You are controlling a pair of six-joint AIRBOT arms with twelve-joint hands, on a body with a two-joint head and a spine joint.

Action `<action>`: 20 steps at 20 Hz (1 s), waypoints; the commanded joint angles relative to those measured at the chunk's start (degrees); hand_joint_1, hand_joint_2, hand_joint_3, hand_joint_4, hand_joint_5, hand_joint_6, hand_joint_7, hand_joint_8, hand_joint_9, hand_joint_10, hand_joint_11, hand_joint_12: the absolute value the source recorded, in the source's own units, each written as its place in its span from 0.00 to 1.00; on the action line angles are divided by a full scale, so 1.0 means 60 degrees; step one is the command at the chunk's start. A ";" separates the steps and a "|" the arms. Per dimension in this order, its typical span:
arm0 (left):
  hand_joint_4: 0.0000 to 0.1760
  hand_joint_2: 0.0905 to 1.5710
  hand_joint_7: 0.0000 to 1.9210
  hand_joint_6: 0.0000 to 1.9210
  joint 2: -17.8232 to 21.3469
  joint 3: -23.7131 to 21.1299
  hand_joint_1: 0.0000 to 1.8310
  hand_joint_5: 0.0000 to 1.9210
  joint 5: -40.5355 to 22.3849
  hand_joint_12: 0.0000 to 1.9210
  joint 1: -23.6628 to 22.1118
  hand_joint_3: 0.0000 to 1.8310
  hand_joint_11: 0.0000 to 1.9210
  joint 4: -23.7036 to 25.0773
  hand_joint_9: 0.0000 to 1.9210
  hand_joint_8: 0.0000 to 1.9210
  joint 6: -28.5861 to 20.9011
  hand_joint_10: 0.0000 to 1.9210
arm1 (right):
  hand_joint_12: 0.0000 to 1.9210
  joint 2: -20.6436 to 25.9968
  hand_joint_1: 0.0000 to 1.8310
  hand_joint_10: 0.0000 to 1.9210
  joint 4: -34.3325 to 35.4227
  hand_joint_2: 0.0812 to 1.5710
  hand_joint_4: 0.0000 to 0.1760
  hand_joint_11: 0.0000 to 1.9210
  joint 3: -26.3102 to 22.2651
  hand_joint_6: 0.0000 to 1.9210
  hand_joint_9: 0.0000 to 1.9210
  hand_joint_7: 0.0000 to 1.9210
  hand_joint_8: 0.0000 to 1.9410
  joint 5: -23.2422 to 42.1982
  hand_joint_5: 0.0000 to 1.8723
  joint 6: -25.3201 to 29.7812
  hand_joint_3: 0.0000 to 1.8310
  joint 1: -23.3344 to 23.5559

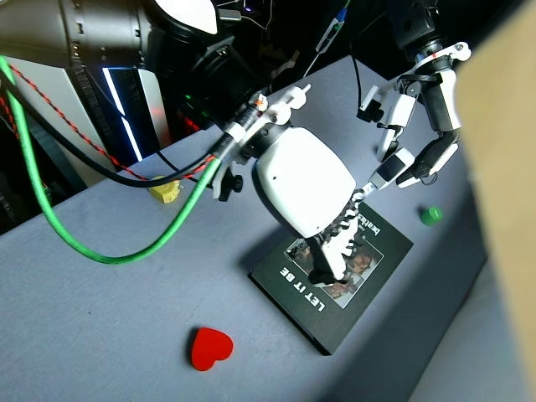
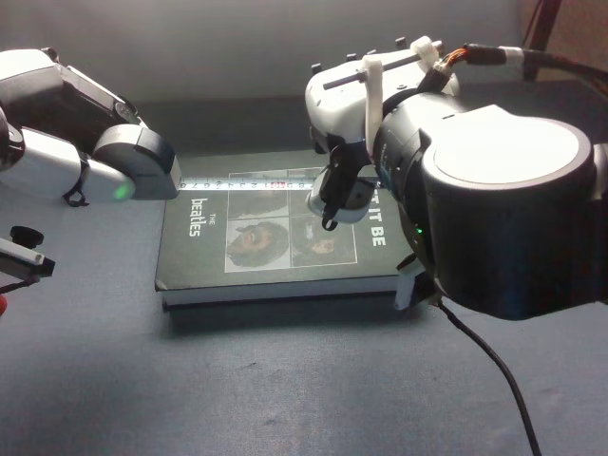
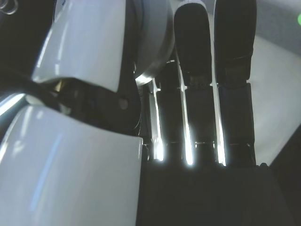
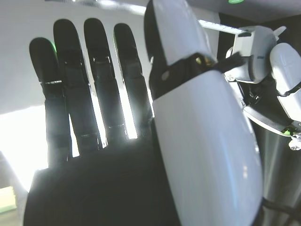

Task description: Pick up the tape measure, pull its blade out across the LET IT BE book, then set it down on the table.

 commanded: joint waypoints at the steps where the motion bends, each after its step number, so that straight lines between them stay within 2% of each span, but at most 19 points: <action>1: 0.00 0.65 0.59 0.32 -0.0020 0.0074 0.76 0.55 -0.1075 0.47 -0.0111 0.00 0.57 -0.0088 0.55 0.39 -0.0129 0.56 | 0.55 0.0004 0.51 0.02 -0.0875 0.68 0.00 0.23 0.0053 0.01 0.43 0.42 0.01 -0.0004 0.39 0.0067 0.00 0.0032; 4: 0.00 0.66 0.58 0.36 -0.0018 0.0073 0.76 0.52 -0.1086 0.47 -0.0072 0.00 0.57 -0.0089 0.55 0.39 -0.0134 0.57 | 0.55 -0.0135 0.51 0.02 -0.0847 0.68 0.00 0.24 0.0230 0.01 0.43 0.42 0.01 0.0064 0.39 0.0070 0.00 -0.0006; 20: 0.00 0.66 0.57 0.35 -0.0018 0.0070 0.76 0.53 -0.1183 0.47 -0.0066 0.00 0.57 -0.0090 0.55 0.42 -0.0209 0.56 | 0.56 -0.0232 0.51 0.02 -0.1004 0.69 0.00 0.24 0.0436 0.01 0.44 0.43 0.01 0.0197 0.40 0.0038 0.00 -0.0051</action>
